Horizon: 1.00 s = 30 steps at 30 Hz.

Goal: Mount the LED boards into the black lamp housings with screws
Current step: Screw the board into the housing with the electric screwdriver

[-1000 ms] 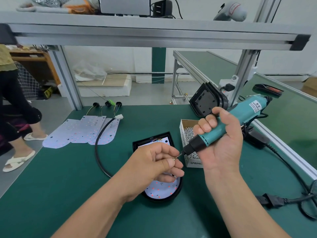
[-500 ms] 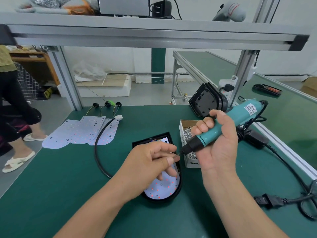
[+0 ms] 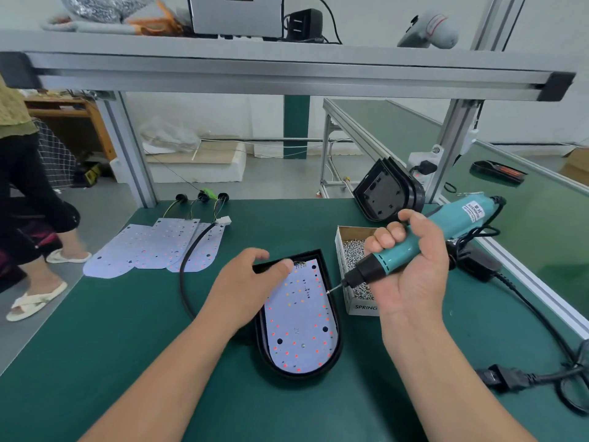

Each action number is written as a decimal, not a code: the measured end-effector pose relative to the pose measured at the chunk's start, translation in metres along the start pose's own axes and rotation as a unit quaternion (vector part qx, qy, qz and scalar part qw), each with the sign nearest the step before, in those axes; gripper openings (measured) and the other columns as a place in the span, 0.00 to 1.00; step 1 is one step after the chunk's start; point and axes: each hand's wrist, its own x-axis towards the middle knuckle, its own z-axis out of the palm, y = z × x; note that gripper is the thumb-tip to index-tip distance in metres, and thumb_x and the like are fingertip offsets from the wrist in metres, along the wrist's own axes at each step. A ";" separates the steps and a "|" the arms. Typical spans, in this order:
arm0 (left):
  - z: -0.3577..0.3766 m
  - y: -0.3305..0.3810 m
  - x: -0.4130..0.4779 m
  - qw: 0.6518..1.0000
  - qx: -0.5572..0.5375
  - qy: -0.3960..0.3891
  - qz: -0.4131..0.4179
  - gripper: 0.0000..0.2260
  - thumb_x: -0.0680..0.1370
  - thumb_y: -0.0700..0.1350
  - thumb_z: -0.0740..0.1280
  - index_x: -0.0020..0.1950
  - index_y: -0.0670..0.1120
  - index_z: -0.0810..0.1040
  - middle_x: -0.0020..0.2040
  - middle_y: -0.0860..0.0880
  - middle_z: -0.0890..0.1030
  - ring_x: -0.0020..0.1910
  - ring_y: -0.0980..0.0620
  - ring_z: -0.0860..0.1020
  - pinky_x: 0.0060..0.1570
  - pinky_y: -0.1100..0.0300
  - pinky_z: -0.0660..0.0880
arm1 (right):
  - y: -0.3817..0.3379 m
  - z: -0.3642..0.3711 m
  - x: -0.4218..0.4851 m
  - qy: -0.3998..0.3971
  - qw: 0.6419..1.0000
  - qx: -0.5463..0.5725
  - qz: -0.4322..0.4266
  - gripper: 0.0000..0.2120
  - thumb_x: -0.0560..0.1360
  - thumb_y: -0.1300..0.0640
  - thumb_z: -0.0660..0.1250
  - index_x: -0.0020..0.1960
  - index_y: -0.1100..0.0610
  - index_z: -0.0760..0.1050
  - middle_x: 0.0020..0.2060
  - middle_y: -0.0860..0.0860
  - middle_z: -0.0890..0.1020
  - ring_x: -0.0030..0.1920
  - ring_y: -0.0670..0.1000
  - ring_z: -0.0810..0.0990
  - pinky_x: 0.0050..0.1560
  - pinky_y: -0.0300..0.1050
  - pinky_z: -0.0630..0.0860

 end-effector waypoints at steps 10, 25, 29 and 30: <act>0.003 0.003 -0.003 0.994 0.009 -0.109 0.004 0.15 0.64 0.60 0.76 0.43 0.53 0.80 0.31 0.58 0.81 0.28 0.59 0.75 0.35 0.59 0.71 | 0.002 -0.004 0.005 -0.042 0.996 -0.068 -0.045 0.03 0.78 0.58 0.69 0.49 0.56 0.76 0.33 0.51 0.71 0.32 0.50 0.71 0.36 0.44 0.73; 0.005 0.007 -0.003 0.994 0.038 -0.100 0.013 0.14 0.64 0.59 0.74 0.42 0.53 0.77 0.29 0.61 0.78 0.25 0.61 0.73 0.33 0.60 0.68 | 0.021 -0.004 0.004 -0.089 0.978 -0.173 -0.069 0.05 0.78 0.61 0.69 0.51 0.57 0.73 0.34 0.54 0.70 0.32 0.54 0.70 0.35 0.47 0.71; 0.005 0.007 -0.003 0.994 0.046 -0.099 0.016 0.14 0.66 0.59 0.74 0.43 0.52 0.77 0.30 0.62 0.78 0.25 0.61 0.73 0.32 0.60 0.68 | 0.022 -0.003 0.004 -0.087 0.978 -0.176 -0.066 0.04 0.78 0.62 0.67 0.52 0.58 0.72 0.35 0.55 0.69 0.32 0.54 0.69 0.34 0.47 0.69; 0.005 0.007 -0.003 0.994 0.047 -0.100 0.016 0.14 0.66 0.59 0.75 0.42 0.53 0.77 0.30 0.62 0.78 0.25 0.61 0.73 0.32 0.60 0.68 | 0.022 -0.002 0.004 -0.091 0.978 -0.177 -0.066 0.04 0.78 0.62 0.67 0.51 0.58 0.73 0.35 0.55 0.69 0.32 0.55 0.69 0.34 0.47 0.69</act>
